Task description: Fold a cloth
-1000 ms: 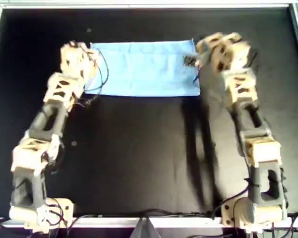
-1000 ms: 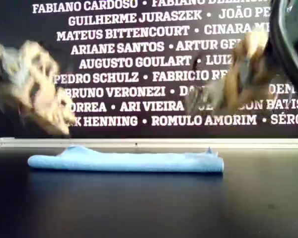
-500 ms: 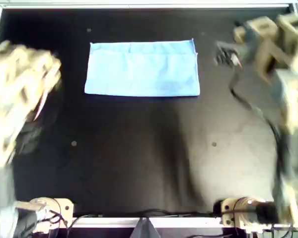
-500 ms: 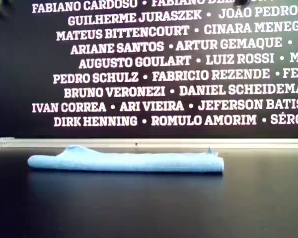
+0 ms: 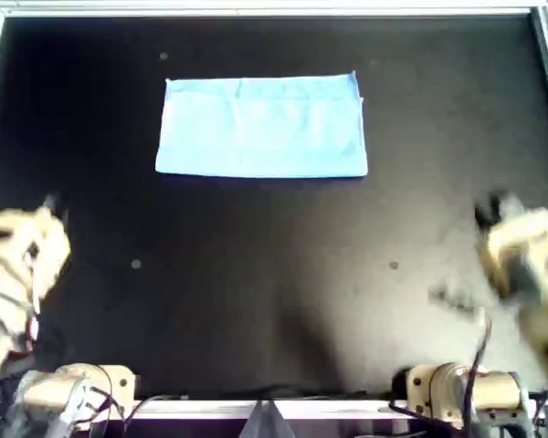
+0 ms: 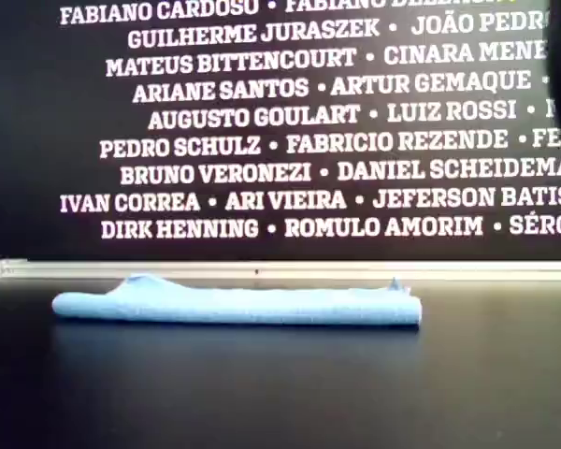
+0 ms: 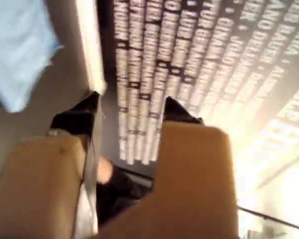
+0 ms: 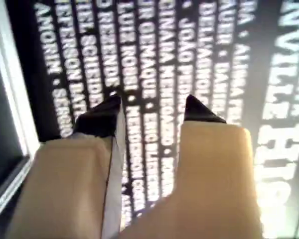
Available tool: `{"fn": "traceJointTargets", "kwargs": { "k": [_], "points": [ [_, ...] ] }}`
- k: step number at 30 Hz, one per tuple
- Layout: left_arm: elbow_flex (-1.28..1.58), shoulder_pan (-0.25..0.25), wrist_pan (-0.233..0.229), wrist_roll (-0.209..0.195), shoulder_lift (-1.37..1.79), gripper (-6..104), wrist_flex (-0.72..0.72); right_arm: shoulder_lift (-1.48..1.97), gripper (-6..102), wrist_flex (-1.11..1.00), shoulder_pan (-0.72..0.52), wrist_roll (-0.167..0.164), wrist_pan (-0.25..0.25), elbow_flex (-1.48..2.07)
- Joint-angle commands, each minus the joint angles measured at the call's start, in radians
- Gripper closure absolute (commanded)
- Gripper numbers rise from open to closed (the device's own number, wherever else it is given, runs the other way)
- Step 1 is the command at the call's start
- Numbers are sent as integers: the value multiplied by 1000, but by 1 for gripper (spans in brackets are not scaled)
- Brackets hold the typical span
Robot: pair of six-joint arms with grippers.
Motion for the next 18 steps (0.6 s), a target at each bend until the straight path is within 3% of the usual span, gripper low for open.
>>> {"fn": "traceJointTargets", "kwargs": {
  "k": [1,5,9,14,18],
  "points": [
    [178,14,5,5,123,53,-20,69,46,-14,-5,-6,11,126],
    [299,15,5,5,202,53,-31,114,45,-14,-17,-6,18,250],
    [371,18,5,6,202,53,-135,147,45,-84,-67,-12,83,376],
    [594,18,6,32,202,53,-446,259,45,-436,-107,-81,183,606],
    [819,18,5,35,202,53,-723,267,45,-632,-94,-72,175,795]
  ]
}}
